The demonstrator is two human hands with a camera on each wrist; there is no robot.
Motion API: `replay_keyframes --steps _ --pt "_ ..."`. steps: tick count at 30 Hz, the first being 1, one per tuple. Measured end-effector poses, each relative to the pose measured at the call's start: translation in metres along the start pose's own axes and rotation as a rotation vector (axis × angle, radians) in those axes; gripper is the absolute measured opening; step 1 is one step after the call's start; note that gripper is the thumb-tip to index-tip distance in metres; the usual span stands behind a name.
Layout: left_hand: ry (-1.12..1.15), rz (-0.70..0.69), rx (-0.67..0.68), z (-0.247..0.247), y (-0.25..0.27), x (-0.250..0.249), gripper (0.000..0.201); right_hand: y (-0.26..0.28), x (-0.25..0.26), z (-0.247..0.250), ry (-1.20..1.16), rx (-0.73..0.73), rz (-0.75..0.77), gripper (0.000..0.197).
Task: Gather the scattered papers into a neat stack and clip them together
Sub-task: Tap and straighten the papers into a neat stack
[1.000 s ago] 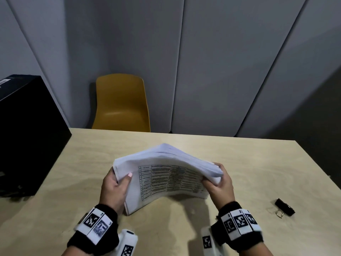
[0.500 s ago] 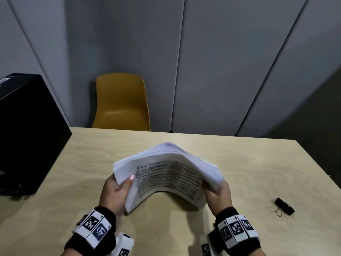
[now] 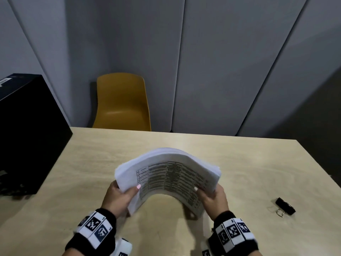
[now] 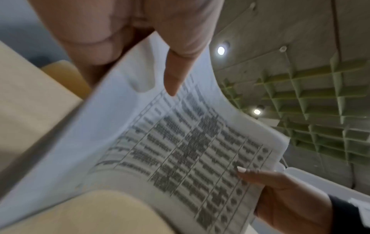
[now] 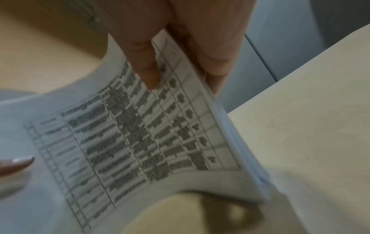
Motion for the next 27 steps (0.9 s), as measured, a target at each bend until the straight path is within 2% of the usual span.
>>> replay_keyframes --steps 2,6,10,13,15,16,18,20,22,25,27 --pt "-0.047 -0.002 -0.027 0.005 0.001 0.008 0.013 0.002 -0.007 -0.003 0.053 0.001 -0.031 0.025" --pt "-0.105 -0.033 -0.067 0.013 0.001 0.012 0.012 0.007 -0.006 0.01 0.042 -0.114 0.007 0.033" --pt "-0.15 -0.014 -0.016 0.005 0.004 0.02 0.014 0.006 -0.01 0.002 0.079 -0.045 -0.051 0.032" --pt "-0.136 0.005 -0.03 0.009 0.0 0.029 0.009 0.01 0.002 0.006 0.06 -0.071 -0.03 0.03" --pt "-0.083 0.023 -0.02 0.01 -0.002 0.028 0.008 0.012 0.009 0.018 0.065 -0.176 -0.002 0.041" --pt "-0.034 0.036 -0.019 0.01 -0.001 0.028 0.013 0.011 0.009 0.026 0.085 -0.249 0.01 0.053" --pt "0.107 0.075 0.003 0.005 0.004 0.029 0.014 0.007 0.002 0.032 0.065 -0.294 -0.019 0.086" --pt "0.234 0.105 0.069 -0.008 0.011 0.031 0.018 0.004 -0.017 0.027 -0.162 -0.242 -0.227 0.102" --pt "0.323 0.118 0.092 -0.016 0.016 0.033 0.023 0.003 -0.021 0.016 -0.48 -0.174 -0.315 0.109" --pt "0.466 0.137 0.079 -0.021 0.018 0.034 0.024 0.004 -0.014 0.002 -0.902 -0.081 -0.37 0.096" --pt "0.556 0.152 0.093 -0.028 0.021 0.029 0.024 0.004 -0.004 -0.018 -1.031 0.14 -0.426 0.093"
Point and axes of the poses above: each hand's wrist, its own y-axis away from the middle knuckle, its own z-axis out of the back of the hand, x = y × z, the point moved 10 cm from there along -y, towards the middle knuckle, and after that the axes turned 9 degrees about -z, right-handed, at the moved point
